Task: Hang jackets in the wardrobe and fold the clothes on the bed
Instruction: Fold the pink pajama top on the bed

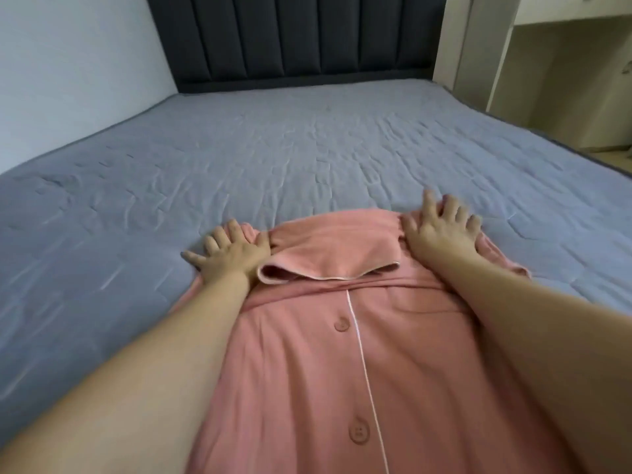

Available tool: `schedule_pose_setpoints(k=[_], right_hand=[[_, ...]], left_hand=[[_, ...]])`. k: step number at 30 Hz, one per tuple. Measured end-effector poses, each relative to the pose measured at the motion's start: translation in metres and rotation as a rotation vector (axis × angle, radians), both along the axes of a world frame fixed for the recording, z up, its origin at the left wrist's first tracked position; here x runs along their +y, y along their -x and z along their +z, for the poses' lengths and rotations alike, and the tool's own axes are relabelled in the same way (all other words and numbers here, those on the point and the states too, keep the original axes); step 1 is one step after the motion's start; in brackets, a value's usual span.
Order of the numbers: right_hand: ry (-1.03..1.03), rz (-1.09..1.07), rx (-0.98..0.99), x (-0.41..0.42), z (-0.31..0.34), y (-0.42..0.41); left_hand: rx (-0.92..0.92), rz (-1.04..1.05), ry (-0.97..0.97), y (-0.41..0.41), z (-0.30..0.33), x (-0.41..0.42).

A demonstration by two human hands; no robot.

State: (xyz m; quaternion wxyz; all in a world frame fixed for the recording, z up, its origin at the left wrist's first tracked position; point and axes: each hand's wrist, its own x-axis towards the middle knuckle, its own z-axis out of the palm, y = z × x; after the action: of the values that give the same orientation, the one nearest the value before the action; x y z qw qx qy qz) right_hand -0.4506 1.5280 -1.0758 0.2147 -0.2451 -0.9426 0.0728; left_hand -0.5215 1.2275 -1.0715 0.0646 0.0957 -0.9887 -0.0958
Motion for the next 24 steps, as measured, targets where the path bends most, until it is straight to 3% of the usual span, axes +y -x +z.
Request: schedule_pose_setpoints(k=[3, 6, 11, 14, 18, 24], right_hand=[[-0.057, 0.056, -0.160, 0.009, -0.016, 0.007], [-0.056, 0.053, -0.186, 0.010, -0.005, -0.001], [0.101, 0.116, -0.422, -0.002, 0.003, -0.046], [0.126, 0.121, -0.485, -0.015, 0.013, -0.104], [0.096, 0.147, -0.405, -0.049, 0.002, -0.202], [0.138, 0.118, -0.538, -0.073, 0.014, -0.324]], left_hand=[[-0.026, -0.040, 0.059, 0.009, -0.016, -0.004], [0.006, -0.061, 0.049, -0.001, -0.005, -0.005], [-0.125, -0.167, 0.058, -0.055, -0.002, -0.026], [-0.200, -0.143, 0.075, -0.112, 0.002, -0.048], [-0.219, -0.131, 0.095, -0.194, -0.003, -0.069], [-0.278, -0.166, 0.144, -0.291, 0.002, -0.094]])
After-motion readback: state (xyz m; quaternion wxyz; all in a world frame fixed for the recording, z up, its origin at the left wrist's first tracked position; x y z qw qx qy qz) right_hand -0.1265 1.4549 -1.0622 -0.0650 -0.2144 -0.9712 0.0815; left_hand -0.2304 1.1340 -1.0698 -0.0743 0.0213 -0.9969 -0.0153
